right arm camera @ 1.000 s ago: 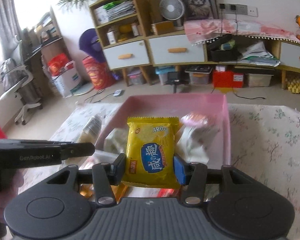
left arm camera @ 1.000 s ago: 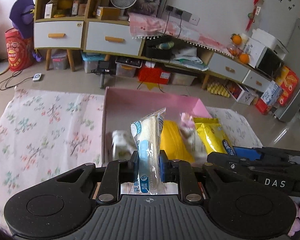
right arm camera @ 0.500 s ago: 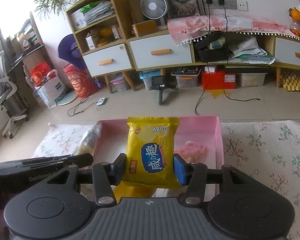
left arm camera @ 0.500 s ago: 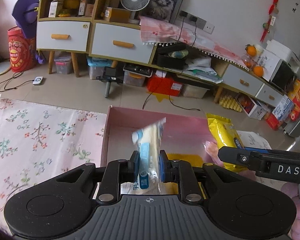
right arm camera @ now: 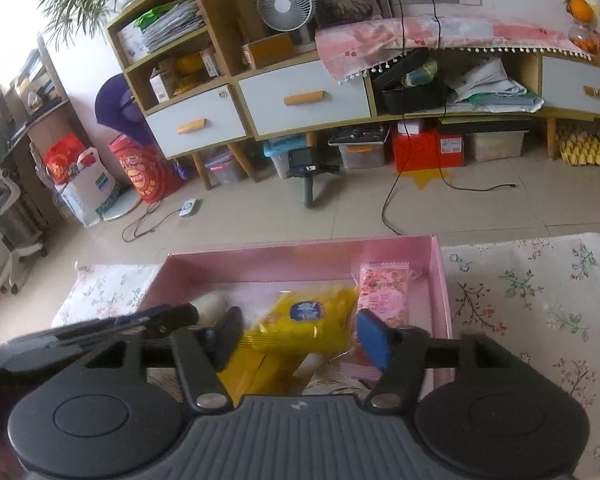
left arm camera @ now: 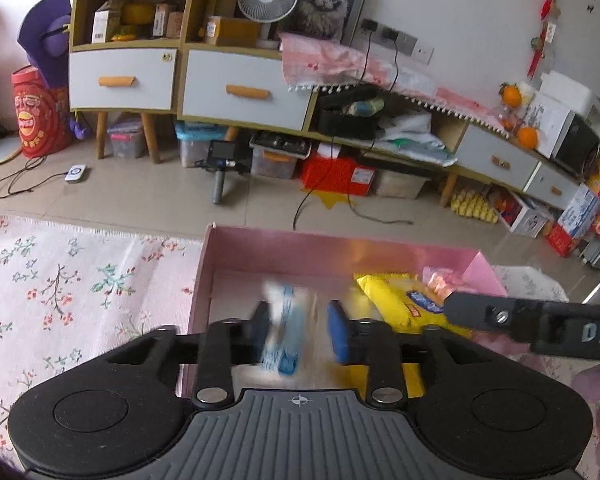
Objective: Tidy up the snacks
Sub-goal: 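Open the left tool over the box dropping the bread bag while the right tool drops the biscuit bag, then move both open tools back over the remaining snacks on the table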
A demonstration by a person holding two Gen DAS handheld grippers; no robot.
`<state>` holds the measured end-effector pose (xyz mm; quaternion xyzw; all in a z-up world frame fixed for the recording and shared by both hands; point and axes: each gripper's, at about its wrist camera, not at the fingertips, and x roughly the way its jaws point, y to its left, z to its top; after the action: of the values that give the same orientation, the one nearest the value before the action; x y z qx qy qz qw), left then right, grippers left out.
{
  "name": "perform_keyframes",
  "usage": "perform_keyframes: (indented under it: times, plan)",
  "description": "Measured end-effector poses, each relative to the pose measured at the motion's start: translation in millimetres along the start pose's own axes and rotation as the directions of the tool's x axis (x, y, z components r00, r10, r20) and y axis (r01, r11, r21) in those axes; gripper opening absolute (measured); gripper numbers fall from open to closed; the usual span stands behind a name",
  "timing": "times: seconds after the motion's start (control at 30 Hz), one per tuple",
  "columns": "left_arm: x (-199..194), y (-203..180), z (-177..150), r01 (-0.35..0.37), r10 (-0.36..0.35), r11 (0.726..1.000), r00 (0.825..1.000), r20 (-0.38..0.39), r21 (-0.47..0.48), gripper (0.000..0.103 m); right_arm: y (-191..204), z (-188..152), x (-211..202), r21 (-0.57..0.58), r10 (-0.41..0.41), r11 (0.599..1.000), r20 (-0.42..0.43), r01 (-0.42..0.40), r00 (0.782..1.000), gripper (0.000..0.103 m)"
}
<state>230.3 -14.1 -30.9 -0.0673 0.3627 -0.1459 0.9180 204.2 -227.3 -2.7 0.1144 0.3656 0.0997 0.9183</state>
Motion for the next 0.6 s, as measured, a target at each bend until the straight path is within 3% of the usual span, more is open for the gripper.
perform_keyframes:
  times: [0.03,0.17,0.6]
  plan:
    - [-0.3,-0.3,-0.8,0.001,-0.001,1.000,1.000,-0.004,0.000,0.054,0.2,0.1,-1.2,-0.002,-0.002,1.000,0.000,0.002,1.000,0.054]
    - [-5.7,-2.0,-3.2,0.008,-0.007,1.000,1.000,-0.009,0.008,0.069,1.3,1.8,-7.4,0.000,-0.008,1.000,0.000,0.008,1.000,0.059]
    - [-59.4,-13.4,-11.9,0.001,0.000,1.000,0.999,-0.043,0.031,0.089,6.6,-6.0,-61.8,-0.010,-0.029,1.000,0.027,0.029,0.999,0.083]
